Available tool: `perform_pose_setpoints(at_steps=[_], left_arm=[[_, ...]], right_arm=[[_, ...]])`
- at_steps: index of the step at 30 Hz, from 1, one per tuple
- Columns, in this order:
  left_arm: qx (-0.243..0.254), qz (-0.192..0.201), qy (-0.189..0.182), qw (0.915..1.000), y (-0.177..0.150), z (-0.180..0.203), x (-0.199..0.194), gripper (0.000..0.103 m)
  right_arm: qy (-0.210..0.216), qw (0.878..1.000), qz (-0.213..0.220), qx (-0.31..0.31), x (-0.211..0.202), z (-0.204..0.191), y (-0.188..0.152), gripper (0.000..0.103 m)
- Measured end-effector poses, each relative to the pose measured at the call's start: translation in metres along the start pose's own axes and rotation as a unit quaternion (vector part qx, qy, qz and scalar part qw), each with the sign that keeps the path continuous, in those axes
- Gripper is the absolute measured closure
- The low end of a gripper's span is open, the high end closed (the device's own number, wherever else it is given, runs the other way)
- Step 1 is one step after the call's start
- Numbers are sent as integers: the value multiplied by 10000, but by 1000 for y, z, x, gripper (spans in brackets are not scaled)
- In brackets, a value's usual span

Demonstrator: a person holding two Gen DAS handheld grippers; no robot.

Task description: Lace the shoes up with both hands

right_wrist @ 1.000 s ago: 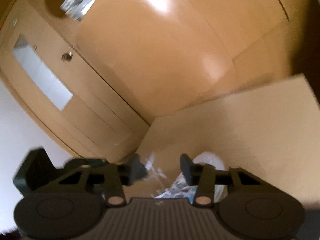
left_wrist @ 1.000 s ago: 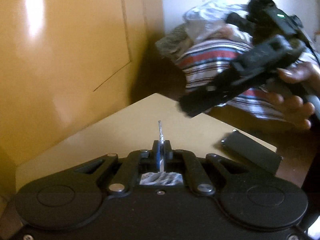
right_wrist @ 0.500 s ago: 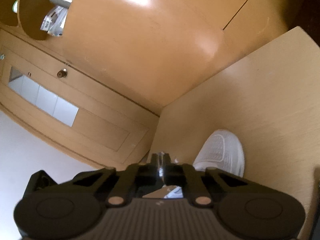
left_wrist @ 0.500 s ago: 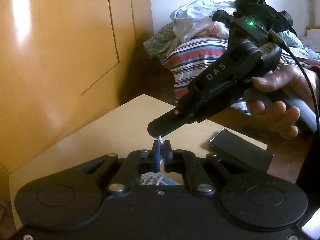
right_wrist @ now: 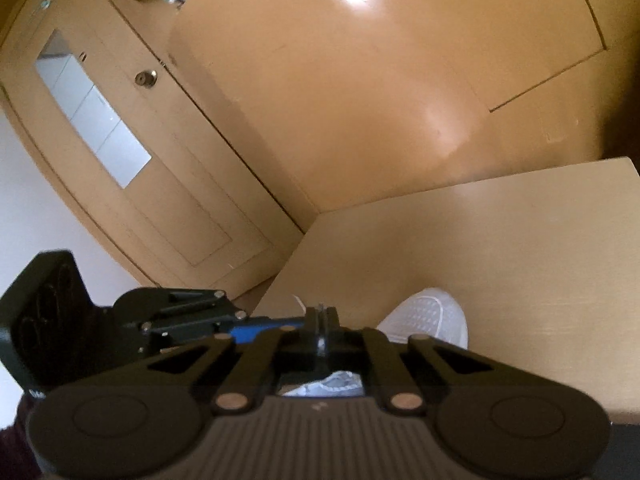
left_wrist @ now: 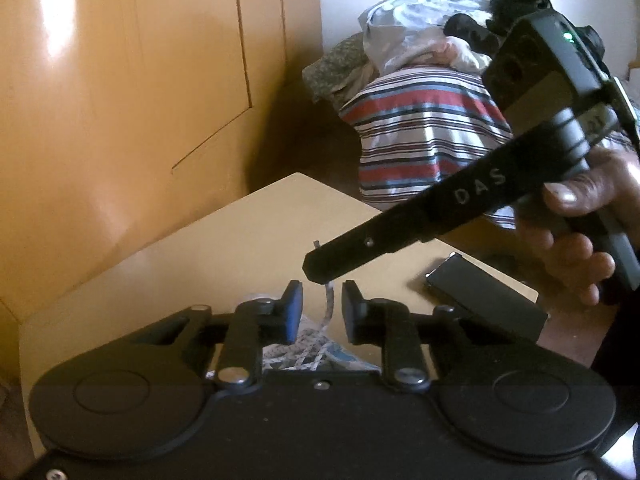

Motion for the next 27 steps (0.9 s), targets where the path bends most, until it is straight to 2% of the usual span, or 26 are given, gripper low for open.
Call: perform_pose_setpoints(at_steps=[1, 4, 6, 8, 9, 10, 15, 18, 21, 25, 27], left_arm=[[-28, -7, -16, 10000, 1, 0, 0, 95], [-56, 12, -42, 10000, 2, 0, 1, 101], [-49, 32, -42, 10000, 3, 0, 1, 102], [-62, 155, 216, 9996, 7, -10, -7, 102], [-178, 298, 383, 9987, 11, -21, -15, 102], [-396, 530, 573, 9962, 17, -37, -28, 102], [-1101, 1546, 1107, 9756, 34, -87, -77, 102], [-1191, 1939, 1082, 9677, 44, -91, -99, 102], [-1045, 2218, 913, 9652, 53, -82, -112, 102], [-503, 1761, 791, 9799, 49, -59, -91, 102], [-35, 1188, 758, 9900, 33, -40, -63, 102]], right_arm=[[-29, 10000, 10, -35, -1, 0, -1, 100], [-4, 10000, 19, -26, -1, 1, -2, 100], [13, 10000, 42, 2, -3, 1, -1, 97], [15, 10000, 80, 21, -7, 1, 1, 92], [1, 9999, 104, 29, -9, 1, 2, 83], [-12, 9999, 128, 37, -12, 1, 3, 79], [-509, 9941, -319, -902, -9, -14, -13, 74], [-787, 9849, -673, -1388, 3, -21, -32, 67], [-913, 9781, -903, -1640, 14, -25, -47, 64], [-1056, 9745, -1023, -1697, 26, -25, -57, 64], [-1114, 9728, -1067, -1729, 30, -23, -60, 64]])
Point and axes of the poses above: each gripper's, at about its wrist camera, not at the fingertips, and x roughly the way its jaws point, z to its right, y to its top, the point moved 5 cm from there along x, roughly the way its jaws point, and after that the axes turned 2 degrees about -y, right-handed, at the moved point
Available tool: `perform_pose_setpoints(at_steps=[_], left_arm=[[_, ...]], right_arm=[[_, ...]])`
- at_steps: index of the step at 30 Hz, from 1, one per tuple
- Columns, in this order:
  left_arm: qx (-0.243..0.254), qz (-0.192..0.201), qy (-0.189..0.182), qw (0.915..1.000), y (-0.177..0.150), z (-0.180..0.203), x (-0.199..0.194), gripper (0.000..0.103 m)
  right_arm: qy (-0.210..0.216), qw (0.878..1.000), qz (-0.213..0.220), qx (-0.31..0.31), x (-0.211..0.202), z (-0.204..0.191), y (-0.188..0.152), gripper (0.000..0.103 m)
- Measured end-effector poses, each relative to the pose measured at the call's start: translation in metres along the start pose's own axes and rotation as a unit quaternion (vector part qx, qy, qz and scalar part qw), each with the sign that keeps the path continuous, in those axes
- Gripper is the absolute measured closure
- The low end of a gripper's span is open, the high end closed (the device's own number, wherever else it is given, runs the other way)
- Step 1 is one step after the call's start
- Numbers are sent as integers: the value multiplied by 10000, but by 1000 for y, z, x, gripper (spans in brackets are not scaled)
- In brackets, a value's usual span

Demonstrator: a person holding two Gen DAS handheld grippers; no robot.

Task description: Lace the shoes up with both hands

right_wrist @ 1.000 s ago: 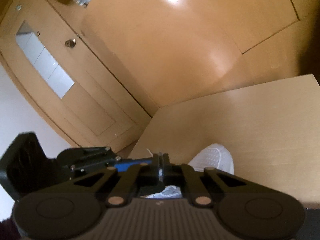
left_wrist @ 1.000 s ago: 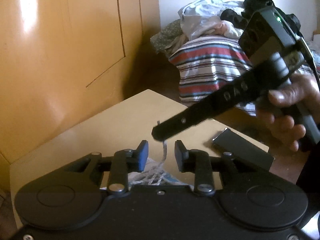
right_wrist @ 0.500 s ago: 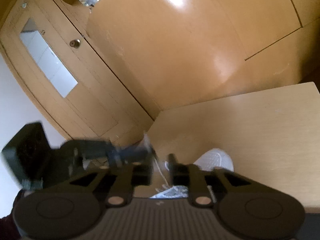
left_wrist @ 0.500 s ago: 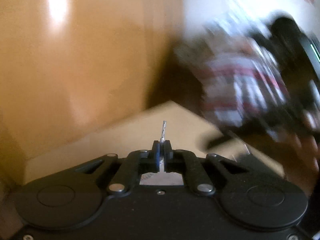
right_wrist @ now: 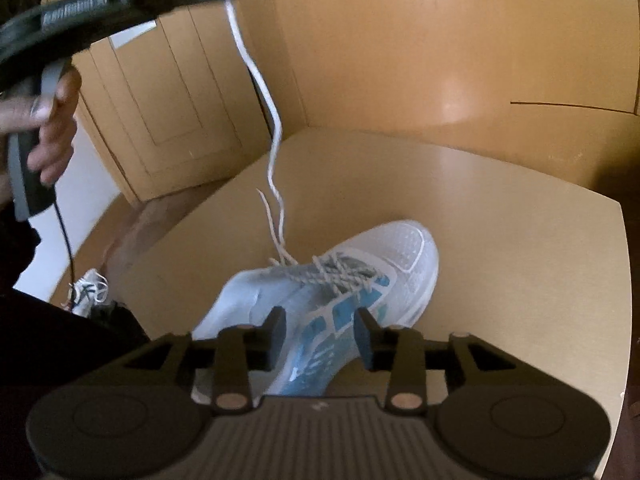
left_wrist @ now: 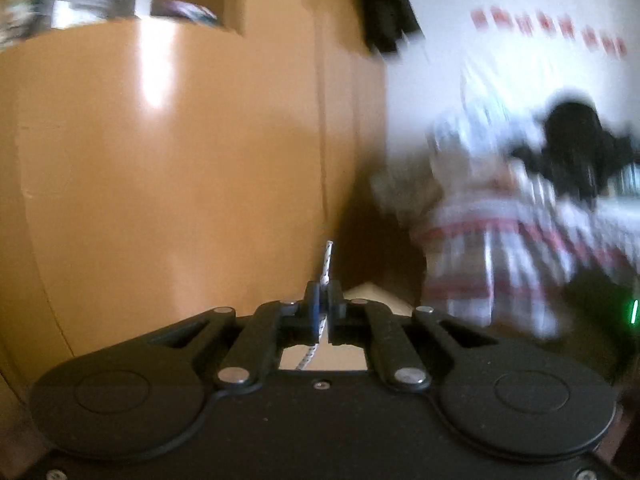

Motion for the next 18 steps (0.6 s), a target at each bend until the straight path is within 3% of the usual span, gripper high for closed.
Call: perform_pose_setpoints(at_steps=[4, 8, 18], left_arm=[[693, -589, -209, 9956, -32, 34, 25, 102], [1566, -1337, -504, 9773, -72, 68, 48, 102], [1728, -2226, -570, 9578, -110, 74, 63, 102]], right_arm=[[-70, 9999, -54, -92, 3, 1, -3, 65], [95, 9998, -51, -141, 2, 0, -5, 79], [119, 9997, -42, -203, -2, 3, -8, 83]])
Point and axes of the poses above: each gripper's, at about its wrist camera, not at the fingertips, and x roughly the way its jaws point, z to its right, y to its top, the point moved 5 cm from there along x, roughly the way its jaws point, and after that the axes turned 2 degrees about -y, right-handed, at the moved point
